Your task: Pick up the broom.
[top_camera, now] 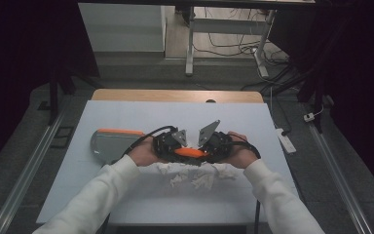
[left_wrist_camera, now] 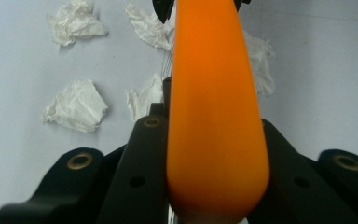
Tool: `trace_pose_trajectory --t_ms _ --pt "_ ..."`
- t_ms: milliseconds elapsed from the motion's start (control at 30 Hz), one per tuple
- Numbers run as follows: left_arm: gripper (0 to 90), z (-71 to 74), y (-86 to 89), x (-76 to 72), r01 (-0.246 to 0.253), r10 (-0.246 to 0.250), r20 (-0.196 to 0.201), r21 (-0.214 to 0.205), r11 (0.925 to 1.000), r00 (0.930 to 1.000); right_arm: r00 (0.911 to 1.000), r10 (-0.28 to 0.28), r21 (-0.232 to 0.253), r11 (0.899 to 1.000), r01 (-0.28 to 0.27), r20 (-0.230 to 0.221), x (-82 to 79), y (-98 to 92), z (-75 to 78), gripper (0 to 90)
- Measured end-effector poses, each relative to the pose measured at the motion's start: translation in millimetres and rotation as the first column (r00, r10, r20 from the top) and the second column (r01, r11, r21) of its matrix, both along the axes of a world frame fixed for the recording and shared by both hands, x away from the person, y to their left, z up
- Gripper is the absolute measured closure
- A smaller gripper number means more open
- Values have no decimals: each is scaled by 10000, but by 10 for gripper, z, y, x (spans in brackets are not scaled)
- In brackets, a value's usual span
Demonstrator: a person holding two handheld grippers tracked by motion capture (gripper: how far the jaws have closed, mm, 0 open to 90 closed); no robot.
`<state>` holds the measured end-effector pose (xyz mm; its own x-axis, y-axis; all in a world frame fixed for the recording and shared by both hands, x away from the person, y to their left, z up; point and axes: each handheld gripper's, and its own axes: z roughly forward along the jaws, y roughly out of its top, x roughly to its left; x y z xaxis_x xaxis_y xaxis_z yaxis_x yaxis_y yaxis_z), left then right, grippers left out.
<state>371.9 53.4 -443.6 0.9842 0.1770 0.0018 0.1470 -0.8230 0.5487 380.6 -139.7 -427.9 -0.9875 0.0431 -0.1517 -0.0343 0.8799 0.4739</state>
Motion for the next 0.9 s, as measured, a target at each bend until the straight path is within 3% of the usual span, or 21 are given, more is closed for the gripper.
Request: trace_pose_trajectory --t_ms 167,200,267,300,333,367,400,500,767,833,900 --pt "723 48 29 -6 -90 95 136 -341 9994 9999 10000 -35 88 10000 36 -81 -30 -38 39 691" --pt "657 59 48 -7 -253 264 248 -439 9987 9993 9997 -221 165 9996 222 -47 -36 -47 47 692" --pt "474 118 131 -16 -1005 1049 672 -665 9927 9922 9987 -508 367 9980 506 35 -19 -84 67 694" --pt "422 118 131 -16 -1005 1049 672 -665 9927 9922 9983 -582 441 9973 580 39 -11 -104 78 694" --pt "375 175 238 -53 -1744 1843 1011 -991 9797 9777 9972 -745 603 9954 738 90 -2 -137 95 695" --pt "347 175 238 -53 -1744 1843 1011 -991 9797 9777 9964 -853 665 9942 850 21 4 -160 110 695" --pt "329 199 305 -74 -1948 2079 1025 -1243 9729 9728 9959 -906 760 9930 903 3 7 -182 123 695" --pt "315 238 535 -201 -2780 3036 1317 -1825 9431 9436 9939 -1102 881 9901 1090 83 4 -223 148 695" --pt "300 100 1146 -667 -4454 4841 1477 -2330 8645 8625 9812 -1909 1243 9747 1859 293 59 -379 213 694" --pt "283 36 1270 -781 -4704 5105 1458 -2398 8493 8474 9773 -2083 1265 9711 2022 375 77 -394 224 694" --pt "275 -30 1391 -884 -4973 5395 1318 -2557 8290 8316 9721 -2305 1289 9662 2233 436 100 -412 236 694"
